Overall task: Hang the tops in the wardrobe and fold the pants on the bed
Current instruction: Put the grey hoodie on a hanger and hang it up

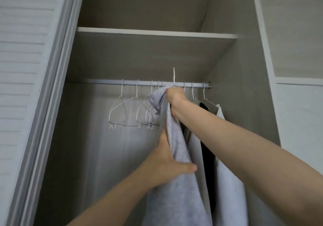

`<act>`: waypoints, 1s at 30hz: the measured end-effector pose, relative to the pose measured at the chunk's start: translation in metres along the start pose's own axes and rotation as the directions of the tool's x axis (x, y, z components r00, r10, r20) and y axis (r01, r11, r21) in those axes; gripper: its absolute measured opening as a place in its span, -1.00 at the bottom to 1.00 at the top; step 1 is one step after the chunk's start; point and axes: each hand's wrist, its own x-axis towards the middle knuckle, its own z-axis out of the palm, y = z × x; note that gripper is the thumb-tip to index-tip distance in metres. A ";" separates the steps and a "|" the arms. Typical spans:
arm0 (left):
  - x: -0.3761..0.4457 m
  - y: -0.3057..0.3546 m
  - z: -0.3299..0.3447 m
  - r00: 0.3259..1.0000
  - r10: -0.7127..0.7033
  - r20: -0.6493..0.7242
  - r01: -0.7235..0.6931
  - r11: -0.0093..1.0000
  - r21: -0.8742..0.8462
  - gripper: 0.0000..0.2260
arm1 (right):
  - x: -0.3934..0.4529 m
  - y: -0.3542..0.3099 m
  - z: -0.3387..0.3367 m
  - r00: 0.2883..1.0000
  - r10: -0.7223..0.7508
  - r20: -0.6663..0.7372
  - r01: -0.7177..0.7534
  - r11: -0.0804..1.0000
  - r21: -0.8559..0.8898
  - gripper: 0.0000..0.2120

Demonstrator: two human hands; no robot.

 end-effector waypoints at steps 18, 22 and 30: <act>0.050 -0.137 -0.029 0.960 -0.053 -0.274 0.073 0.995 0.062 -0.87 | 0.141 0.053 0.004 0.987 -0.098 -0.126 0.004 0.805 -0.593 -0.81; 0.042 -0.150 -0.016 0.967 -0.056 -0.248 0.077 0.994 0.076 -0.86 | 0.138 0.073 -0.003 0.995 -0.082 -0.055 0.017 0.687 -0.727 -0.66; 0.024 -0.148 0.007 0.963 -0.018 -0.269 0.049 0.993 0.110 -0.92 | 0.111 0.070 -0.005 0.983 -0.178 -0.052 0.055 0.549 -0.834 -0.67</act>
